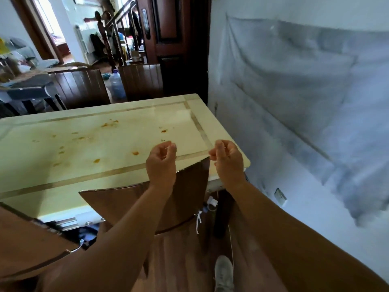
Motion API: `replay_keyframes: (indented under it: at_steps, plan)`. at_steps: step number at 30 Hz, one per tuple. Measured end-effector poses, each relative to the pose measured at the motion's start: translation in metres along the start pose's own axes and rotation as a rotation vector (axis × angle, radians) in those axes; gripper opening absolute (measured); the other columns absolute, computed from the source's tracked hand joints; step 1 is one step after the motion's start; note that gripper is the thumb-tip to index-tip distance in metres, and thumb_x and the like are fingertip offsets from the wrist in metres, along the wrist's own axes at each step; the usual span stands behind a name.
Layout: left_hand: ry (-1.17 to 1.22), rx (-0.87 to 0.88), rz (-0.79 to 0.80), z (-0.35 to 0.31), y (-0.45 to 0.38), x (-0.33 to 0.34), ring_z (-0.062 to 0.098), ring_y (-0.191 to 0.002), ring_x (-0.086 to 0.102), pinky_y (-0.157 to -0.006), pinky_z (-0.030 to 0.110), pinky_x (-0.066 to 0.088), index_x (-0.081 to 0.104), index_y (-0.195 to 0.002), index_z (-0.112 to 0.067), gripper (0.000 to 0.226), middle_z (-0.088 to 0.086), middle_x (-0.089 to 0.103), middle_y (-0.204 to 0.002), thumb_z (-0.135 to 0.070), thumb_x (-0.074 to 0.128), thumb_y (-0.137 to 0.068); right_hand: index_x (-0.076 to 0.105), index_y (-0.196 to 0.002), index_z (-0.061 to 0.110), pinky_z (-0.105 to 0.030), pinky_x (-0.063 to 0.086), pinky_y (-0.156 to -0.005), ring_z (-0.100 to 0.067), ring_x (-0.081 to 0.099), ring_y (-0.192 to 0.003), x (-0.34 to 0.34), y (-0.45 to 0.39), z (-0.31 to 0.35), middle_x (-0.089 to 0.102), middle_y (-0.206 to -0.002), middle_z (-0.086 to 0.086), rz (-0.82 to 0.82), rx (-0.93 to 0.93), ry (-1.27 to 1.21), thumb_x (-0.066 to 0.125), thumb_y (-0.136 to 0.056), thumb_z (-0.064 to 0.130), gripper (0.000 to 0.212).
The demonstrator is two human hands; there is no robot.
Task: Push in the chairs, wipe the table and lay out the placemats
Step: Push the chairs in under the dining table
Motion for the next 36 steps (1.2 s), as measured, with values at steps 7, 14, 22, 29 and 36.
replay_keyframes:
  at_steps: [7,14,22,29,36]
  plan:
    - [0.077,-0.008,0.101,-0.012,-0.002,0.070,0.017,-0.083,0.063,-0.077,0.030,0.054,0.063,-0.101,-0.014,0.014,0.002,0.066,-0.090,-0.021,0.056,-0.091,0.053,-0.085,0.026,-0.032,0.050,-0.074,-0.012,0.061,-0.074,-0.036,-0.048,-0.005,0.064,-0.077,0.003,-0.011,0.022,-0.043,0.041,-0.099,0.033,0.020]
    - [0.098,-0.026,0.059,0.000,-0.028,0.180,0.017,-0.077,0.061,-0.076,0.034,0.053,0.060,-0.080,-0.019,0.012,0.002,0.064,-0.082,-0.022,0.055,-0.091,0.057,-0.083,0.018,-0.032,0.050,-0.072,-0.011,0.060,-0.069,-0.086,-0.135,-0.041,0.064,-0.073,0.002,-0.022,0.057,-0.094,0.044,-0.098,0.033,0.025]
    - [0.113,-0.082,-0.041,0.016,-0.055,0.335,0.013,-0.075,0.061,-0.069,0.026,0.053,0.063,-0.082,-0.017,0.019,0.003,0.066,-0.081,-0.027,0.052,-0.093,0.056,-0.096,0.016,-0.034,0.052,-0.084,-0.017,0.064,-0.084,-0.161,-0.268,-0.078,0.066,-0.081,-0.001,0.083,0.109,-0.051,0.037,-0.101,0.033,0.026]
    - [0.123,-0.124,-0.126,0.025,-0.098,0.389,0.013,-0.077,0.062,-0.072,0.025,0.053,0.064,-0.087,-0.015,0.018,0.002,0.066,-0.082,-0.028,0.053,-0.093,0.053,-0.083,0.029,-0.035,0.055,-0.084,-0.015,0.065,-0.082,-0.160,-0.346,-0.097,0.067,-0.080,0.000,0.138,0.126,-0.031,0.036,-0.100,0.037,0.025]
    - [0.155,-0.135,-0.201,0.045,-0.174,0.420,0.015,-0.077,0.061,-0.077,0.032,0.053,0.064,-0.091,-0.009,0.021,0.003,0.066,-0.082,-0.028,0.053,-0.092,0.058,-0.096,0.024,-0.033,0.054,-0.080,-0.016,0.065,-0.082,-0.116,-0.427,-0.118,0.068,-0.083,-0.001,0.206,0.131,-0.030,0.033,-0.101,0.038,0.029]
Point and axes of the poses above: each hand's wrist, its own y-axis away from the middle knuckle, its own x-axis out of the palm, z = x × y, the point moved 4 cm from there along -y, towards the middle knuckle
